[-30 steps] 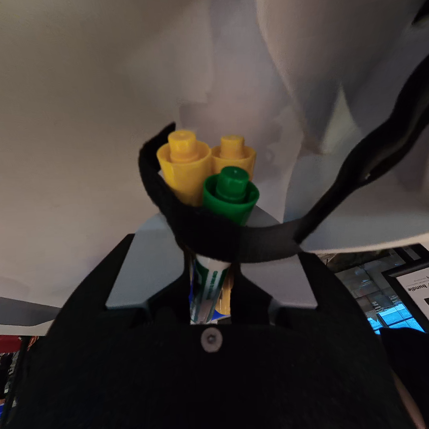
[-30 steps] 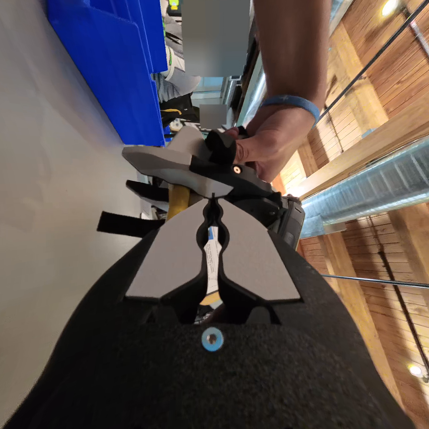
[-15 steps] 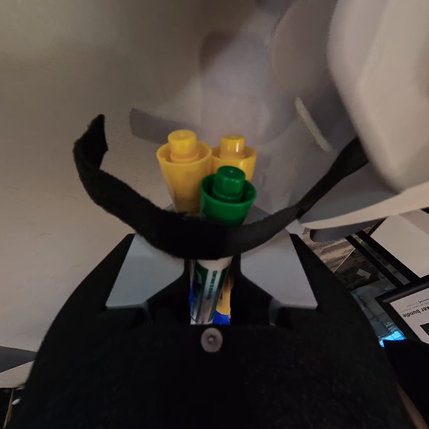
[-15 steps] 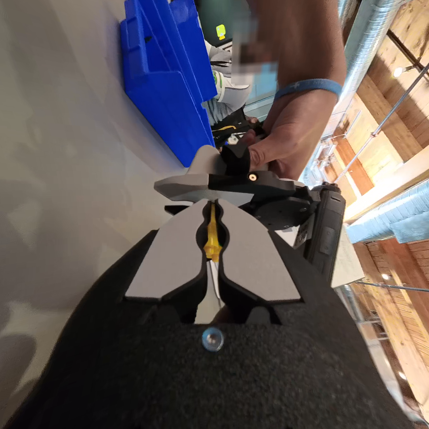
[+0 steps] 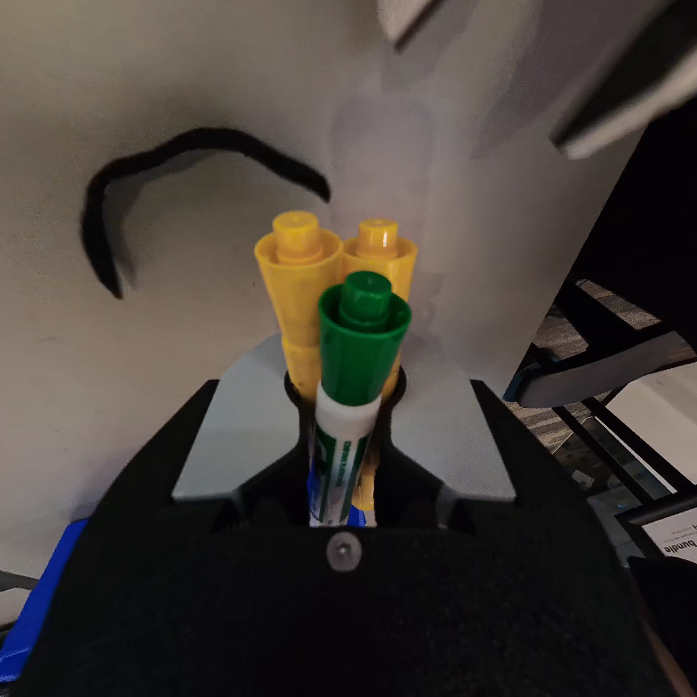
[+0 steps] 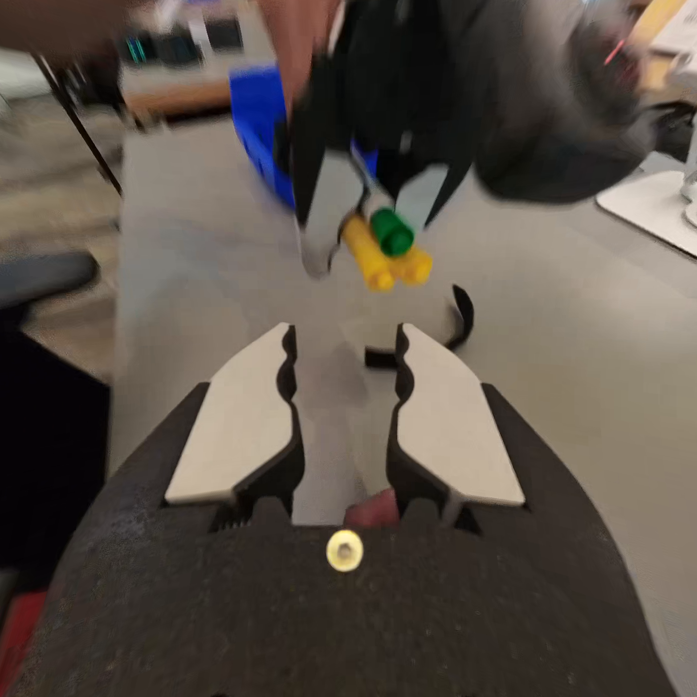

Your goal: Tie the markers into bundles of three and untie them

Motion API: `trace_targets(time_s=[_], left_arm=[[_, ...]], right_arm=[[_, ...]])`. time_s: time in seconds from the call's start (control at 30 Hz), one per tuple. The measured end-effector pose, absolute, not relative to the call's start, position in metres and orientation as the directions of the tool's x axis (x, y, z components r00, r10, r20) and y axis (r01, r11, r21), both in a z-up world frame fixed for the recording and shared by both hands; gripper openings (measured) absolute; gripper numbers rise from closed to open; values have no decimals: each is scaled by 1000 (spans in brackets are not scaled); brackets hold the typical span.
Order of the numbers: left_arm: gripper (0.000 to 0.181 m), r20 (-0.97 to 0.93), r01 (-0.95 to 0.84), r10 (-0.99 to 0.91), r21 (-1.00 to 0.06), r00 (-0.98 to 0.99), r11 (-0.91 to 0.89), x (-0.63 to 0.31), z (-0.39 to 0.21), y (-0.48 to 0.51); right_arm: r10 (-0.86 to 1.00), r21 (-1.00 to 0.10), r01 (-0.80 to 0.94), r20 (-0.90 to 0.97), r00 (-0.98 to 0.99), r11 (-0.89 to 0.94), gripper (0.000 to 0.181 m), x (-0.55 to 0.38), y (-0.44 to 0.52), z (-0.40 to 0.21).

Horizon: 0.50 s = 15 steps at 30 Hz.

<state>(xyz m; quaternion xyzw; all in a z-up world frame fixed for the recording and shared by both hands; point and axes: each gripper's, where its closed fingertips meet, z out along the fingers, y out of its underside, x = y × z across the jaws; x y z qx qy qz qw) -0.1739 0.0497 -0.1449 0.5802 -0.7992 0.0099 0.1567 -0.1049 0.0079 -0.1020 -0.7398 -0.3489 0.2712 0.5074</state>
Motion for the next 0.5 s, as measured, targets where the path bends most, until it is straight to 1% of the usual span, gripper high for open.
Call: trace_targets(time_s=[0.07, 0.1, 0.17, 0.2, 0.27, 0.33, 0.4, 0.5], left_arm=[[41, 259, -929, -923, 164, -284, 332, -172, -147, 48], [41, 258, -929, -922, 160, -288, 335, -170, -147, 47], [41, 258, -927, -919, 149, -299, 343, -167, -147, 43], [41, 254, -926, -918, 147, -304, 347, -166, -147, 42], [41, 243, -922, -917, 149, -315, 357, -165, -146, 41], [41, 243, -920, -914, 142, -325, 365, -163, -145, 38], [40, 235, -917, -913, 144, -333, 372, -162, -145, 37], [41, 213, -918, -918, 150, -333, 368, -163, -145, 40]], right_arm=[[774, -966, 77, -148, 615, -246, 49, -111, 19, -79], [765, -971, 41, -158, 624, -234, 47, -110, 26, -75], [743, -975, 40, -140, 655, -219, 45, -107, 38, -80], [746, -977, 27, -145, 650, -213, 46, -108, 41, -82], [766, -980, 12, -148, 626, -199, 43, -112, 42, -83], [775, -986, 22, -115, 621, -164, 34, -114, 42, -82], [784, -989, 49, -80, 616, -140, 20, -116, 41, -83], [794, -989, 57, -76, 603, -138, 19, -113, 41, -84]])
